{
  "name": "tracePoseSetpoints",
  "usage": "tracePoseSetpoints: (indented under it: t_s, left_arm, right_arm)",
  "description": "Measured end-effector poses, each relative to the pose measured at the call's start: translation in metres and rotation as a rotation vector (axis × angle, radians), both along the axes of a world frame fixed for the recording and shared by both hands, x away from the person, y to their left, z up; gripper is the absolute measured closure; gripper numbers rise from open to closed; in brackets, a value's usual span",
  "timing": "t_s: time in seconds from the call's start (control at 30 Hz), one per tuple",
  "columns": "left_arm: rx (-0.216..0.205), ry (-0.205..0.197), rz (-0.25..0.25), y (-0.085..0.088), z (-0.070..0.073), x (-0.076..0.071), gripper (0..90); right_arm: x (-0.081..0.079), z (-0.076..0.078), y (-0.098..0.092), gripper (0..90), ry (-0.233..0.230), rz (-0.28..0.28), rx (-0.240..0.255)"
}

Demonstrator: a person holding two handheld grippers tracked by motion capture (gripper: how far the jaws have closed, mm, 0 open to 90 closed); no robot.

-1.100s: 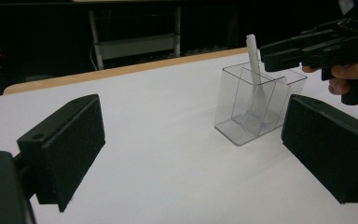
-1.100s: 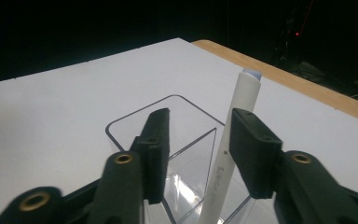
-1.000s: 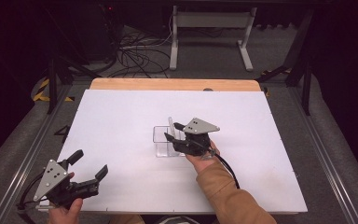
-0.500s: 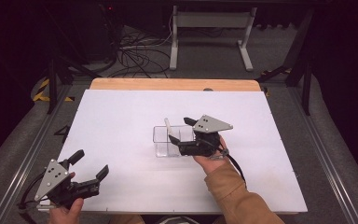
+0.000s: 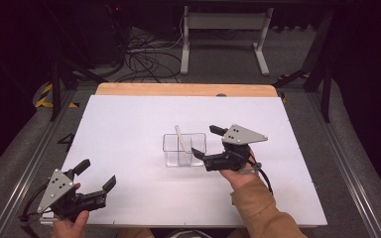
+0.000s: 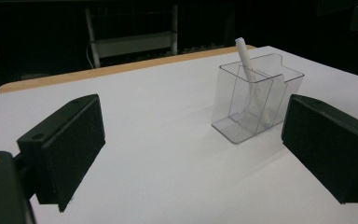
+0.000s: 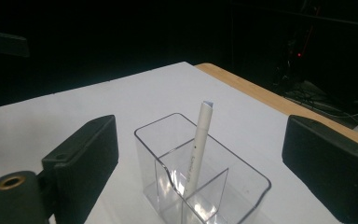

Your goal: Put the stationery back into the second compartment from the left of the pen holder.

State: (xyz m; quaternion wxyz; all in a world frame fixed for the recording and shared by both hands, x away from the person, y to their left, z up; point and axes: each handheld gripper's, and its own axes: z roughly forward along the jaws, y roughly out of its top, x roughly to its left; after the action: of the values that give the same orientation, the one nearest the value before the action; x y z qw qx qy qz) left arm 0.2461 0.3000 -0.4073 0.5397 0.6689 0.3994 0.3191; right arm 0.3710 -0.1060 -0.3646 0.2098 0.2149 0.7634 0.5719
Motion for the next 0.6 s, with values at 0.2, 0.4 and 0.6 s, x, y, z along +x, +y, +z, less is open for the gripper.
tracePoseSetpoints:
  t_s: [0.2, 0.4, 0.6]
  left_arm:
    - [-0.002, -0.001, -0.005, -0.001, 0.000, 0.000, 6.7]
    - [0.003, -0.002, -0.010, -0.003, 0.000, 0.001, 6.7]
    - [0.004, 0.000, -0.015, -0.003, -0.001, 0.001, 6.5]
  right_arm:
    - [-0.013, -0.005, -0.021, 5.9, -0.008, 0.003, -0.004]
    - [-0.021, -0.013, -0.043, 3.9, -0.003, -0.027, 0.014]
    - [-0.025, -0.024, -0.065, 0.9, 0.015, -0.041, 0.017]
